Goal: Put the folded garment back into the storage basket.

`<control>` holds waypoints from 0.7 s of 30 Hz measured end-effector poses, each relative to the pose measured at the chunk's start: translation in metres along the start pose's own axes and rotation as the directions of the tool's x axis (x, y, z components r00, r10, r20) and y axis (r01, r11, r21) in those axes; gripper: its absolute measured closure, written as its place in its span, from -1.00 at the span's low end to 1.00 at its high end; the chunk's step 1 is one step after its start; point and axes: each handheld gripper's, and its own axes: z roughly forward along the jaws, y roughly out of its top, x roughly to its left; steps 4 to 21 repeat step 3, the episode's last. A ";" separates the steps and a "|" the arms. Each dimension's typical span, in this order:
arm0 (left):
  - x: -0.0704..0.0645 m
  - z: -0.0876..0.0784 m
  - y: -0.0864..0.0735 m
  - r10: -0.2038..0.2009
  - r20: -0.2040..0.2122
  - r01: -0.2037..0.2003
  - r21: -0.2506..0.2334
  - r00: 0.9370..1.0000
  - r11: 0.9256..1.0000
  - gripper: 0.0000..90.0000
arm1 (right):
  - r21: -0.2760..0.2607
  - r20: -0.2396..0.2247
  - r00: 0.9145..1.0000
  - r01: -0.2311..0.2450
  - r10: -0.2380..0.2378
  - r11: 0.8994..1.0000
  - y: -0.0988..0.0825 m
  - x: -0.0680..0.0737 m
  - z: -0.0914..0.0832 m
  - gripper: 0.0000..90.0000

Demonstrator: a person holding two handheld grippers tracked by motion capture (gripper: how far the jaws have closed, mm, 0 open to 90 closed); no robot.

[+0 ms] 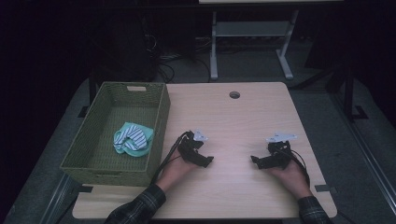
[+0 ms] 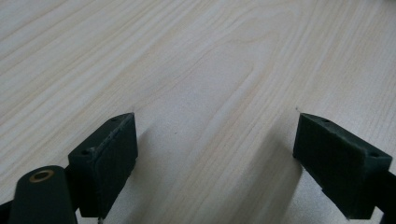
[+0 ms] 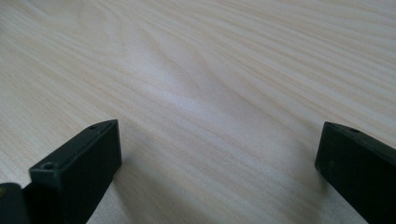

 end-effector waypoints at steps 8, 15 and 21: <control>0.000 0.000 -0.003 -0.003 0.001 0.003 -0.021 1.000 1.000 -0.72 | 0.000 0.000 1.000 0.000 0.000 1.000 0.000 0.000 0.000 -1.00; 0.000 0.000 -0.003 -0.003 0.001 0.003 -0.021 1.000 1.000 -0.72 | 0.000 0.000 1.000 0.000 0.000 1.000 0.000 0.000 0.000 -1.00; 0.000 0.000 -0.003 -0.003 0.001 0.003 -0.021 1.000 1.000 -0.72 | 0.000 0.000 1.000 0.000 0.000 1.000 0.000 0.000 0.000 -1.00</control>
